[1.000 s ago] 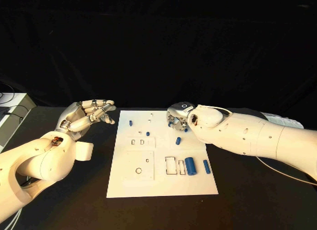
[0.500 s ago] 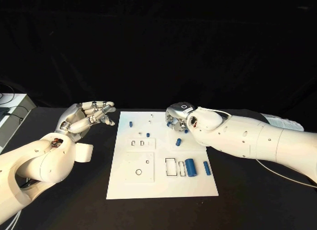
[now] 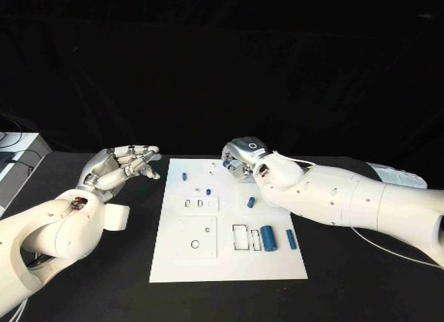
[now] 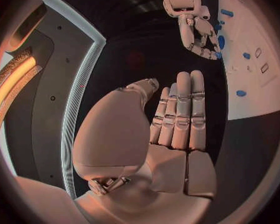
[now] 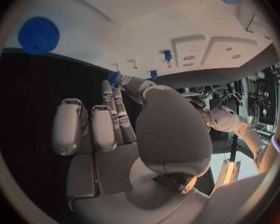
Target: Assemble the parts on the task board
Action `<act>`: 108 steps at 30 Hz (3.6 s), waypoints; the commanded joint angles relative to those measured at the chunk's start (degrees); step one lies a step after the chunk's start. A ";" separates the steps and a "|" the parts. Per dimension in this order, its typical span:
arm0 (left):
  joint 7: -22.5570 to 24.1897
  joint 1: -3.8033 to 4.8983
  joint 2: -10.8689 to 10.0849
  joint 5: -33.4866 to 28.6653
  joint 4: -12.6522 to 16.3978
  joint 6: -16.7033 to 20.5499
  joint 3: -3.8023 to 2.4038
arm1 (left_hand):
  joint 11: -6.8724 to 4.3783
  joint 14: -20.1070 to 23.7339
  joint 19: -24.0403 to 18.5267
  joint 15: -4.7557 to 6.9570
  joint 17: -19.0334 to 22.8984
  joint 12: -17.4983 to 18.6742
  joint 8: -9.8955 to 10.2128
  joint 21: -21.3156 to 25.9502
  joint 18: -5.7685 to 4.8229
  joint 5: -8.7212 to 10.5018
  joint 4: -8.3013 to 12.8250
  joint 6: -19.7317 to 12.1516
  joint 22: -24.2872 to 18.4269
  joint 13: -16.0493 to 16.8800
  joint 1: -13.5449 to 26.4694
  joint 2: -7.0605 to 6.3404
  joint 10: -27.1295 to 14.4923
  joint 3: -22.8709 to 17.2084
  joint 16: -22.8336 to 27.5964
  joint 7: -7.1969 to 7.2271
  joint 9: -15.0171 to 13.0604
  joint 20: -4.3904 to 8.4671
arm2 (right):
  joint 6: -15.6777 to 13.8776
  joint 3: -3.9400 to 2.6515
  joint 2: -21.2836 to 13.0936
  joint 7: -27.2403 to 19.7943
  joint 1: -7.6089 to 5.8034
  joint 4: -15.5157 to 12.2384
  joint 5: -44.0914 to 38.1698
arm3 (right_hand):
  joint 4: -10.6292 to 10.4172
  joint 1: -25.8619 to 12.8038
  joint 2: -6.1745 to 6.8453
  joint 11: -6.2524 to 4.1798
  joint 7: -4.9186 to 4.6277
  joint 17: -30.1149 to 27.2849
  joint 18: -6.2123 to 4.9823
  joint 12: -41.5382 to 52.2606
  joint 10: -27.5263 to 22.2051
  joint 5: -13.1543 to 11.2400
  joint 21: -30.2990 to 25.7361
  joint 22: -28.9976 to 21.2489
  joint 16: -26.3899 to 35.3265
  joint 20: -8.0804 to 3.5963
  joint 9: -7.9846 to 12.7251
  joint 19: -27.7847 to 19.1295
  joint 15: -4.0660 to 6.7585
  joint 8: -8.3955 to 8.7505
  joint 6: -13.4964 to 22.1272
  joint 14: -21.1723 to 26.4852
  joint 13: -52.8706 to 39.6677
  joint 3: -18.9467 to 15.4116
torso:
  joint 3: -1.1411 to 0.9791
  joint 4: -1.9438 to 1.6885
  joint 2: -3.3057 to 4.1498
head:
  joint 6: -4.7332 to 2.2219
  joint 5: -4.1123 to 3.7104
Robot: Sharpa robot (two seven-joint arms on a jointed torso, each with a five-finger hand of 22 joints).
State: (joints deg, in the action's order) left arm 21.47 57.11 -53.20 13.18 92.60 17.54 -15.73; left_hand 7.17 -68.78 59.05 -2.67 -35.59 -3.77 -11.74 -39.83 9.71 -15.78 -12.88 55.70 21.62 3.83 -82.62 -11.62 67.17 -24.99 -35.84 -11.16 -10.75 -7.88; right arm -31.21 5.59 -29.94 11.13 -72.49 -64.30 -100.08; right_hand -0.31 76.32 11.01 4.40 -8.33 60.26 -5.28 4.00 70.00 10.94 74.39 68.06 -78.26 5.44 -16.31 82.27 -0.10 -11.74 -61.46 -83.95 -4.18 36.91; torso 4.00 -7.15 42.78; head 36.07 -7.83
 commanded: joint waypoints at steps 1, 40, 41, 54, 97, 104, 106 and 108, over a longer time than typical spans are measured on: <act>0.53 0.02 0.05 0.16 0.26 -0.75 -0.08 | 0.11 0.36 -0.44 -0.01 -0.05 0.21 0.27 -0.20 0.57 0.23 0.07 -0.08 0.05 0.00 0.35 -0.27 -0.48 -0.12 -0.32 -0.25 -0.08 0.04 | -3.41 -0.05 1.18 1.50 0.00 1.18 -1.76 | 0.10 0.36 -0.05 0.08 -0.05 0.08 0.92 0.04 0.50 0.09 0.31 0.12 -0.30 -0.16 -0.06 0.26 0.44 -0.39 -0.49 -1.03 -0.05 0.29 | 0.04 -0.09 0.14 | -0.13 0.08; 0.27 0.04 -0.19 0.82 1.22 -0.90 -0.86 | 0.16 0.54 -0.68 -0.04 -0.13 0.20 0.33 -0.48 0.57 0.24 0.23 -0.14 0.24 0.00 0.31 -0.33 -0.59 -0.21 -0.42 -0.30 -0.10 0.00 | -0.51 -0.07 6.56 1.00 0.56 9.42 -2.88 | 0.18 0.15 0.34 0.23 -0.18 -0.17 0.91 -0.33 0.18 -0.32 0.21 0.04 -0.33 -0.15 -0.36 0.14 0.37 -0.33 -0.08 -0.97 0.11 0.30 | 1.57 -2.11 1.03 | 0.05 -0.46; 0.26 0.04 -0.19 0.82 1.18 -0.91 -0.87 | 0.16 0.54 -0.68 -0.04 -0.13 0.20 0.33 -0.48 0.57 0.24 0.23 -0.14 0.24 0.00 0.31 -0.33 -0.59 -0.21 -0.42 -0.30 -0.10 0.00 | -0.56 -0.07 6.48 1.10 0.56 9.35 -3.09 | 0.18 0.15 0.34 0.23 -0.18 -0.17 0.91 -0.33 0.18 -0.32 0.21 0.04 -0.33 -0.15 -0.36 0.14 0.37 -0.33 -0.08 -0.97 0.11 0.30 | 1.59 -2.12 1.02 | 0.08 -0.47; 0.24 0.04 -0.13 0.85 0.79 -0.98 -0.91 | 0.16 0.54 -0.68 -0.04 -0.13 0.20 0.33 -0.48 0.57 0.24 0.23 -0.14 0.24 0.00 0.31 -0.33 -0.59 -0.21 -0.42 -0.30 -0.10 0.00 | 0.09 -0.07 5.92 1.44 0.56 8.33 -4.16 | 0.23 0.16 0.40 0.20 -0.15 -0.07 0.95 -0.29 0.28 -0.29 0.35 0.26 -0.39 -0.15 -0.47 0.19 0.36 -0.39 -0.11 -0.97 0.11 0.33 | 1.73 -2.21 1.15 | 0.08 -0.39; -0.15 0.03 -0.13 0.99 0.52 -1.12 -0.99 | 0.23 0.67 -0.94 -0.09 -0.21 0.22 0.43 -0.79 0.58 0.26 0.34 -0.26 0.45 -0.02 0.36 -0.39 -0.79 -0.28 -0.55 -0.37 -0.11 -0.05 | -0.12 -0.03 5.56 -1.72 0.61 9.17 -0.16 | -1.52 0.42 3.03 1.78 0.01 -4.72 -0.01 -0.34 -10.90 -3.98 -4.06 -4.22 0.71 1.10 -0.48 -1.72 -0.95 4.62 8.91 0.20 0.45 -7.12 | 2.06 -2.37 1.30 | 0.15 0.13; -0.13 0.03 -0.24 1.00 0.30 -1.15 -0.99 | 0.23 0.67 -0.94 -0.09 -0.21 0.22 0.43 -0.79 0.58 0.26 0.34 -0.26 0.45 -0.02 0.36 -0.39 -0.79 -0.28 -0.55 -0.37 -0.11 -0.05 | -3.99 -0.64 0.72 -1.89 0.39 3.73 3.37 | -2.30 1.14 2.23 1.15 -0.38 -4.76 -0.01 0.70 -7.65 -3.40 -4.12 -4.01 0.48 0.77 -0.65 -1.46 -0.49 4.35 7.79 0.11 0.02 -8.05 | 2.03 -2.20 1.35 | -0.40 -0.06; -0.05 0.03 -0.25 0.98 0.23 -1.28 -0.99 | 0.23 0.67 -0.94 -0.09 -0.21 0.22 0.43 -0.79 0.58 0.26 0.34 -0.26 0.45 -0.02 0.36 -0.39 -0.79 -0.28 -0.55 -0.37 -0.11 -0.05 | -4.68 -0.96 -0.77 -2.06 0.24 2.21 5.54 | -2.57 1.12 2.28 1.03 -0.61 -4.75 0.03 0.99 -6.30 -3.10 -4.05 -3.86 0.40 0.62 -0.71 -1.36 -0.34 4.24 7.40 0.08 -0.11 -7.52 | 2.00 -2.14 1.32 | -0.50 -0.17; 0.34 0.03 -0.29 0.94 0.10 -2.11 -0.99 | 0.26 0.72 -1.05 -0.12 -0.24 0.23 0.49 -0.92 0.58 0.27 0.38 -0.33 0.54 -0.02 0.39 -0.42 -0.88 -0.30 -0.60 -0.41 -0.10 -0.07 | -5.14 -1.30 -2.67 -2.04 -0.02 0.31 8.78 | -2.98 1.02 2.60 0.78 -0.71 -4.28 0.15 1.81 -3.30 -2.64 -3.67 -3.24 0.08 0.46 -0.83 -1.10 -0.17 4.07 6.80 -0.07 -0.56 -6.37 | 1.94 -2.02 1.32 | -0.64 -0.22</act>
State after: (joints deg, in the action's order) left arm 21.12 57.11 -53.52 13.99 92.68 17.24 -16.67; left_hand 7.46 -68.37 58.46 -2.69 -35.74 -3.77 -11.49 -40.43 9.72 -15.79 -12.72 55.49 22.08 3.82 -82.56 -11.68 66.63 -25.15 -36.05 -11.37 -10.76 -8.04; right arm -33.37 4.34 -32.17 9.92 -72.36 -63.16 -96.96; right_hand -3.29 77.02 13.24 5.32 -9.12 55.82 -5.29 5.58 66.08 8.11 70.39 64.67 -77.95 6.19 -17.10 81.10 -0.59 -7.45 -54.35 -83.88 -4.66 30.30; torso 6.03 -9.33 44.10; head 35.65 -7.93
